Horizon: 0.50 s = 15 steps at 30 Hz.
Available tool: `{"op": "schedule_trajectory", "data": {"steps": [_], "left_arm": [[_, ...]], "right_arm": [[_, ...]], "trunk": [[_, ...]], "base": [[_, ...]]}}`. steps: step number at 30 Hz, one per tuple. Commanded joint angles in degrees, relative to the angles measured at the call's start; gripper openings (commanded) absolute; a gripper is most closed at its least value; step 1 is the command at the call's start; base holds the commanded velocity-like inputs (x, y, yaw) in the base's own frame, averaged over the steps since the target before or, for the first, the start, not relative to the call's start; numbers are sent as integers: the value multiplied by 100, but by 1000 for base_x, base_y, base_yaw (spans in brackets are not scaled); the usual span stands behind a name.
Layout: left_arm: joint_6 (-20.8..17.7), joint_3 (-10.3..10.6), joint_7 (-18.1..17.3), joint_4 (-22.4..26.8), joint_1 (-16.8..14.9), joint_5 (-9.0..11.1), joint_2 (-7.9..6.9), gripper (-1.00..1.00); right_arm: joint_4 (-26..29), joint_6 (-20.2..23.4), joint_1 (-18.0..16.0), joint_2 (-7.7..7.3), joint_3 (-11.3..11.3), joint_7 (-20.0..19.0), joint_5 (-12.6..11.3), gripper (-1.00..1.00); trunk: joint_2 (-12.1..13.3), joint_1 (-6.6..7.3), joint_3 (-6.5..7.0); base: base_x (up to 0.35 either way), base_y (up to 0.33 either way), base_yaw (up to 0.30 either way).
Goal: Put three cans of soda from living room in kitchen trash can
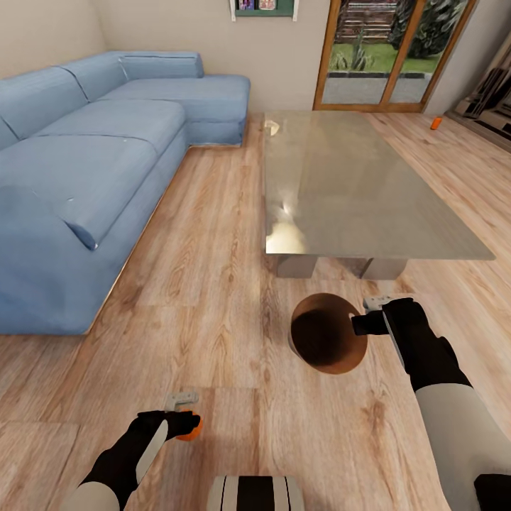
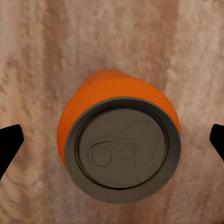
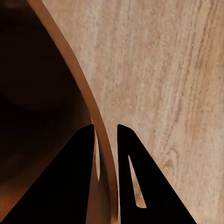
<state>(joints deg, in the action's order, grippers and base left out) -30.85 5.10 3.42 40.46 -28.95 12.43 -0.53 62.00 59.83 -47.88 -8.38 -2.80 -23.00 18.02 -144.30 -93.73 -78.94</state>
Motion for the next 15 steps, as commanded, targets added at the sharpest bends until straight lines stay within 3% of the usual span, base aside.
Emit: {"op": "schedule_trajectory", "data": {"steps": [1,12,15], "left_arm": [[0,0,-1,11,2,2,0,100],[-5,1,-7,23,3,5,0,100],[-3,1,-10,29,3,3,0,100]], "right_arm": [[2,17,-2,-2,-1,-20,-114,-100],[4,17,-2,2,-1,-20,-114,-100],[5,17,-2,-2,5,-20,-114,-100]], "trunk": [[0,1,0],[-12,-23,-199],[-12,-23,-199]], "base": [[5,0,0],[1,0,0],[0,0,0]]}}
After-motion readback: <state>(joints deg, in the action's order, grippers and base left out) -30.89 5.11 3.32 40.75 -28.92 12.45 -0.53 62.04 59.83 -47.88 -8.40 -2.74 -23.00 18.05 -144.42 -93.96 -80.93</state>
